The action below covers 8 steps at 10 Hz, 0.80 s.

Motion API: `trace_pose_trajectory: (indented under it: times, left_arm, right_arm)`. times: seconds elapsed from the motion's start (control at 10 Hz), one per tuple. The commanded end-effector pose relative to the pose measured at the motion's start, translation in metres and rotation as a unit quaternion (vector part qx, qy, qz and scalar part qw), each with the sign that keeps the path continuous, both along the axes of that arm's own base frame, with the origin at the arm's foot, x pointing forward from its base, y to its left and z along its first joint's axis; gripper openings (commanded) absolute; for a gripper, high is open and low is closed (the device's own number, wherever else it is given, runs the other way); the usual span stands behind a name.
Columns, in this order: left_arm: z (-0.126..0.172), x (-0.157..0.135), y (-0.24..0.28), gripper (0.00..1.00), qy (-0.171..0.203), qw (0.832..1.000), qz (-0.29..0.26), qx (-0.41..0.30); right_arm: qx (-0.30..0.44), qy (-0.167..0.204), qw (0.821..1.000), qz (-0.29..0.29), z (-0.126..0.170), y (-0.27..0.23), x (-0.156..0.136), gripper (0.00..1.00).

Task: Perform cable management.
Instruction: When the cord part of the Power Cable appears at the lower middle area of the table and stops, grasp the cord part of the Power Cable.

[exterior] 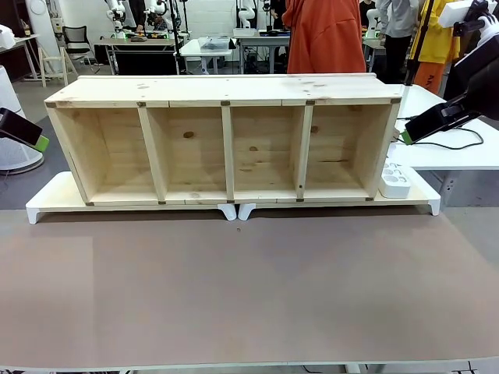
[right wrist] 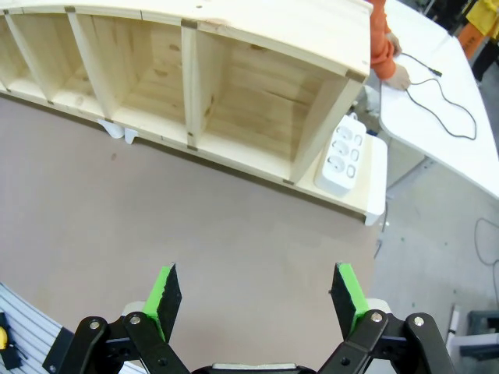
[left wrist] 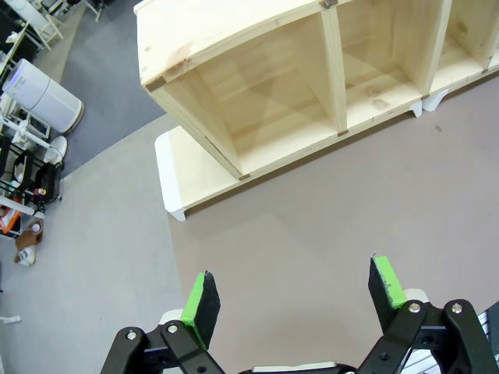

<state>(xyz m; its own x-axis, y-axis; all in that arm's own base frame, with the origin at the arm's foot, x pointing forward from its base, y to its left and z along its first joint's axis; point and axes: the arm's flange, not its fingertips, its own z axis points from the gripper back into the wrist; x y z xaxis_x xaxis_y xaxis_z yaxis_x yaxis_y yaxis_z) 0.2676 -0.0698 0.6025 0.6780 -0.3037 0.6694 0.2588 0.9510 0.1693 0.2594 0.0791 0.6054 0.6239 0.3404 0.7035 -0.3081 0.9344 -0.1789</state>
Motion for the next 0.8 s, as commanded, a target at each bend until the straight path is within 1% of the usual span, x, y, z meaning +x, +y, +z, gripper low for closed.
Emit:
trace_pose_trajectory:
  times: [0.0, 0.7]
  left_arm:
    - [-0.0001, -0.0014, 0.0007, 1.0, 0.003, 1.0, -0.002, 0.002]
    - [-0.0001, -0.0014, 0.0007, 1.0, 0.003, 1.0, -0.002, 0.002]
  right_arm:
    - [-0.001, -0.001, 1.0, -0.001, 0.0001, -0.0003, 0.0007, 1.0]
    - [-0.001, -0.001, 1.0, -0.001, 0.0001, -0.0003, 0.0007, 1.0]
